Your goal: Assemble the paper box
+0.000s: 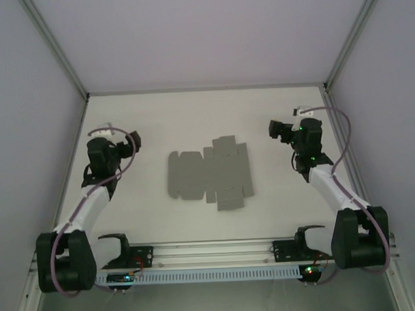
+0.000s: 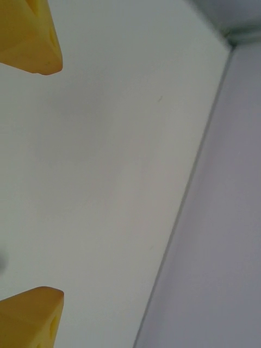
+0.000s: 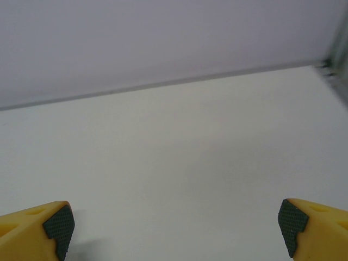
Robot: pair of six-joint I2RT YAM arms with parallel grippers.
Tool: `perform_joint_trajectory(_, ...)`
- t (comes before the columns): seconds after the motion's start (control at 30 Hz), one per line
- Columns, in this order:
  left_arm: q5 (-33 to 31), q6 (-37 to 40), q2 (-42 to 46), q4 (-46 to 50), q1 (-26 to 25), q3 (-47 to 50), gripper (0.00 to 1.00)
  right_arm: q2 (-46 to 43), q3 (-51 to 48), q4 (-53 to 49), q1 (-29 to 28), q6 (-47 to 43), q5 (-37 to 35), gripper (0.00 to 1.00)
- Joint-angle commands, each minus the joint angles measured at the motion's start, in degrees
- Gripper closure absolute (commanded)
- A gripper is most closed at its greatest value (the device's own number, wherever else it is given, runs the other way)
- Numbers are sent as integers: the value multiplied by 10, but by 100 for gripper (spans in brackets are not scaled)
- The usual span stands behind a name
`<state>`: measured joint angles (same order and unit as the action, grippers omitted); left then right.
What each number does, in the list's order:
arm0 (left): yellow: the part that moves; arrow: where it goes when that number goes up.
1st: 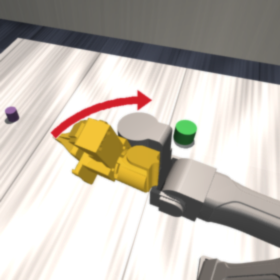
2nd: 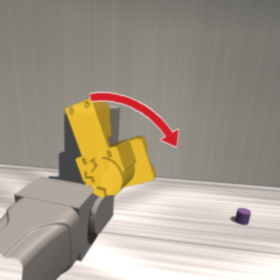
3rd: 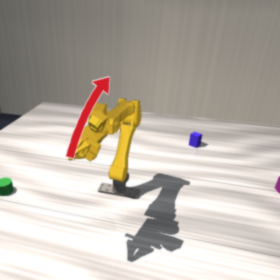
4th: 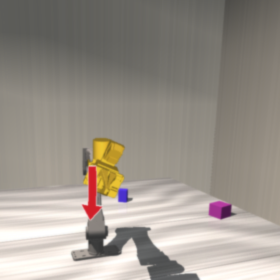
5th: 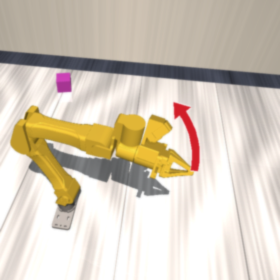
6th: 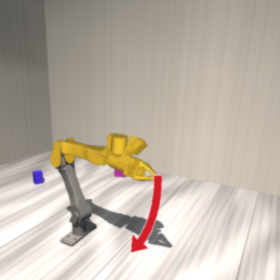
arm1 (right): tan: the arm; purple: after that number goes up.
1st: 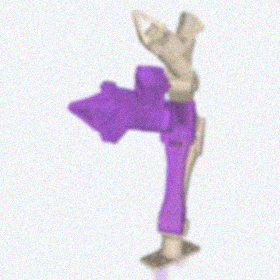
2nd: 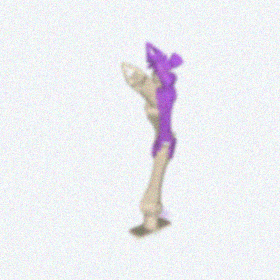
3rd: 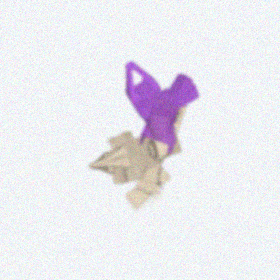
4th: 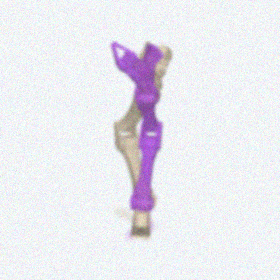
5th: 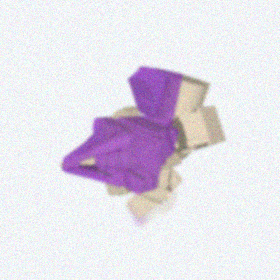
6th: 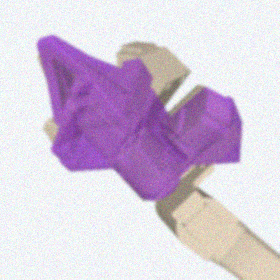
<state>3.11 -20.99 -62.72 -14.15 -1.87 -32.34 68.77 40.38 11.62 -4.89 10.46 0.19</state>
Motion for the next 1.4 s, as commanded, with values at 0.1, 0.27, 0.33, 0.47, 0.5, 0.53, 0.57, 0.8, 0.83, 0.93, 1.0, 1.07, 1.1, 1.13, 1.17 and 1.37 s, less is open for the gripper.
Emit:
perform_joint_trajectory(0.1,142,-79,-31,169,-90,-3,0,-3,-1,-180,-108,69,53,1)
perform_joint_trajectory(0.27,280,-106,-117,122,-127,-3,0,-6,-10,-202,-116,105,88,1)
perform_joint_trajectory(0.33,304,-109,-154,106,-134,-6,0,-9,-14,-212,-117,105,90,1)
perform_joint_trajectory(0.47,347,-108,-236,101,-136,-29,5,-22,-22,-220,-116,109,106,1)
perform_joint_trajectory(0.5,366,-108,-254,92,-136,-34,9,-24,-27,-218,-115,113,111,1)
perform_joint_trajectory(0.53,383,-113,-265,73,-136,-34,15,-25,-31,-216,-114,114,116,1)
perform_joint_trajectory(0.57,399,-123,-273,43,-136,-30,21,-24,-33,-216,-112,115,120,1)
perform_joint_trajectory(0.8,454,-171,-285,-75,-138,-21,66,-18,-51,-211,-95,131,160,1)
perform_joint_trajectory(0.83,456,-168,-287,-71,-138,-25,72,-16,-55,-205,-91,136,166,1)
perform_joint_trajectory(0.93,458,-167,-293,-65,-138,-37,94,-4,-58,-199,-74,138,199,2)
perform_joint_trajectory(1.0,463,-174,-295,-75,-138,-39,100,8,-54,-201,-61,141,218,3)
perform_joint_trajectory(1.07,477,-187,-292,-102,-137,-35,100,23,-50,-196,-46,137,253,5)
perform_joint_trajectory(1.1,484,-200,-291,-125,-136,-31,100,29,-47,-196,-40,131,272,7)
perform_joint_trajectory(1.13,496,-219,-290,-155,-135,-26,100,36,-44,-195,-32,126,292,9)
perform_joint_trajectory(1.17,507,-245,-287,-186,-132,-23,100,45,-38,-197,-23,125,315,12)
perform_joint_trajectory(1.37,547,-366,-272,-311,-113,-32,100,72,1,-216,-1,88,405,23)
